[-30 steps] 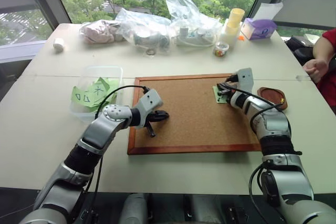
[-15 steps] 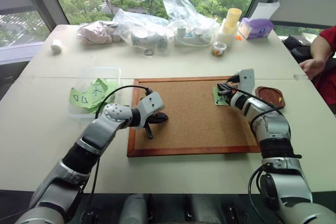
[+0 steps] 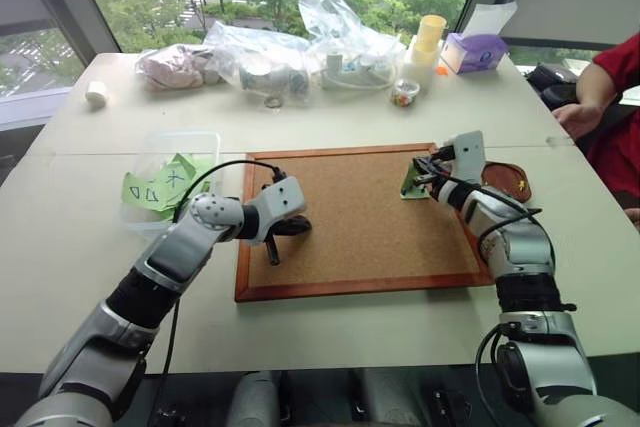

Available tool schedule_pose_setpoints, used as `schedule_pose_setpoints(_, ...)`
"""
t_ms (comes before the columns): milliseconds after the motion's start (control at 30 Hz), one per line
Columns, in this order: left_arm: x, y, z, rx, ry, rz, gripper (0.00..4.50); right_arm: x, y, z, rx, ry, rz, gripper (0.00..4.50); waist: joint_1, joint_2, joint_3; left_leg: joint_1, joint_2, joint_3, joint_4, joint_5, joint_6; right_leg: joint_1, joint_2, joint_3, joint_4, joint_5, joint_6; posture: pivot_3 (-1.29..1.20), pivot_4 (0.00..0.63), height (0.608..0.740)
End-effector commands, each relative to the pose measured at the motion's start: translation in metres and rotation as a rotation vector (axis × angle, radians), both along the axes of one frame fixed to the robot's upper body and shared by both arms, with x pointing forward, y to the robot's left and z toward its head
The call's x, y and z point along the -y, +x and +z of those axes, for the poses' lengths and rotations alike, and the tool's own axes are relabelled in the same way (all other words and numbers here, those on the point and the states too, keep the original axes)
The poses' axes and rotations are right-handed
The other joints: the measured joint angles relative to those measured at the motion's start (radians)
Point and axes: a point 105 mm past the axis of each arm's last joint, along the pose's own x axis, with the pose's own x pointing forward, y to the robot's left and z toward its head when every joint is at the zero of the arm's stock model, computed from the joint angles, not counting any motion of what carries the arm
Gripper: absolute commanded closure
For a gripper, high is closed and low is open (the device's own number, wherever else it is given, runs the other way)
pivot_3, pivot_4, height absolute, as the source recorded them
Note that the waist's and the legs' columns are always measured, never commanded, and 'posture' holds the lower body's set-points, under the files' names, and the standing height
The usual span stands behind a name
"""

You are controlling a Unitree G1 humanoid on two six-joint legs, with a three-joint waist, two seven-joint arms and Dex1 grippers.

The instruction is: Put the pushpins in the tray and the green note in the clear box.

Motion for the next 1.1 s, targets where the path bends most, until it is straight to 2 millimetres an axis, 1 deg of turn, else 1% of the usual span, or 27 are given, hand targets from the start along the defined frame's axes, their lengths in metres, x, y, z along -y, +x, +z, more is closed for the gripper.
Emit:
schedule_pose_setpoints(33,-0.016,-0.003,-0.024,-0.084,0.063,0.048,4.50,0.016,0.002,0.021,0.073,0.046,-0.062,4.39,0.001,0.000,0.000,0.000,0.000,0.000,0.000,0.000,0.000,0.000,0.000,0.000,0.000,0.000,0.000,0.00,0.150,0.735)
schedule_pose_setpoints(300,-0.014,-0.003,-0.024,-0.083,0.054,0.046,4.50,0.005,0.001,0.007,0.021,0.036,-0.014,4.39,0.001,0.000,0.000,0.000,0.000,0.000,0.000,0.000,0.000,0.000,0.000,0.000,0.000,0.000,0.000,0.00,0.150,0.735)
schedule_pose_setpoints(367,-0.013,-0.003,-0.025,-0.085,0.049,0.044,4.50,0.001,0.005,0.011,-0.006,0.232,-0.022,4.39,0.000,0.000,0.000,0.000,0.000,0.000,0.000,0.000,0.000,0.000,0.000,0.000,0.000,0.000,0.000,0.00,0.150,0.735)
schedule_pose_setpoints(433,-0.011,-0.004,-0.025,-0.086,0.045,0.042,4.50,-0.006,0.006,0.019,-0.016,0.389,0.002,4.39,0.000,0.000,0.000,0.001,0.000,0.000,0.000,0.000,0.000,0.000,0.000,0.000,0.001,0.000,0.000,0.00,0.150,0.735)
schedule_pose_setpoints(500,-0.011,-0.004,-0.025,-0.086,0.043,0.041,4.50,-0.010,0.005,0.025,-0.012,0.456,0.029,4.39,0.001,0.000,0.000,0.001,0.001,0.000,0.000,0.000,-0.001,0.000,0.000,0.000,0.001,0.000,0.000,0.00,0.150,0.735)
schedule_pose_setpoints(567,-0.011,-0.005,-0.025,-0.086,0.043,0.040,4.50,-0.010,0.004,0.027,-0.006,0.436,0.031,4.39,0.000,0.000,0.000,0.001,0.001,0.000,0.000,0.000,-0.001,0.000,0.000,0.000,0.001,0.000,0.000,0.00,0.150,0.735)
schedule_pose_setpoints(633,-0.010,-0.005,-0.025,-0.087,0.041,0.039,4.50,-0.010,0.004,0.021,-0.007,0.343,0.029,4.39,0.000,0.000,0.000,0.001,0.000,0.000,0.000,0.000,-0.001,0.000,-0.001,0.000,0.001,0.000,0.000,0.00,0.150,0.735)
schedule_pose_setpoints(700,-0.010,-0.005,-0.025,-0.087,0.039,0.039,4.50,-0.010,0.004,0.019,-0.006,0.327,0.030,4.39,-0.001,0.000,0.000,0.001,0.000,0.000,0.000,0.000,-0.001,0.000,0.000,0.000,0.001,0.000,0.000,0.00,0.150,0.735)
schedule_pose_setpoints(800,-0.010,-0.005,-0.025,-0.086,0.039,0.040,4.50,-0.007,0.004,0.025,0.016,0.360,0.015,4.39,0.000,0.000,0.000,0.001,0.000,0.000,0.000,0.000,-0.001,0.000,0.000,0.000,0.001,0.000,0.000,0.00,0.150,0.735)
schedule_pose_setpoints(867,-0.010,-0.005,-0.025,-0.086,0.039,0.039,4.50,0.000,0.006,0.032,0.026,0.452,-0.010,4.39,0.000,0.000,0.000,0.001,0.000,0.000,0.000,0.000,-0.001,0.000,0.000,0.001,0.001,0.000,0.000,0.00,0.150,0.735)
schedule_pose_setpoints(933,-0.009,-0.005,-0.025,-0.085,0.039,0.038,4.50,0.003,0.008,0.035,0.022,0.502,-0.024,4.39,0.000,0.000,0.000,0.001,0.000,0.000,0.000,0.000,-0.001,0.000,0.000,0.001,0.001,0.000,0.000,0.00,0.150,0.735)
schedule_pose_setpoints(1100,-0.008,-0.005,-0.025,-0.086,0.038,0.032,4.50,0.006,0.008,0.034,0.016,0.481,-0.034,4.39,0.001,0.000,0.000,0.001,0.001,0.000,0.000,0.000,-0.001,0.000,0.000,0.001,0.001,0.000,0.000,0.00,0.150,0.735)
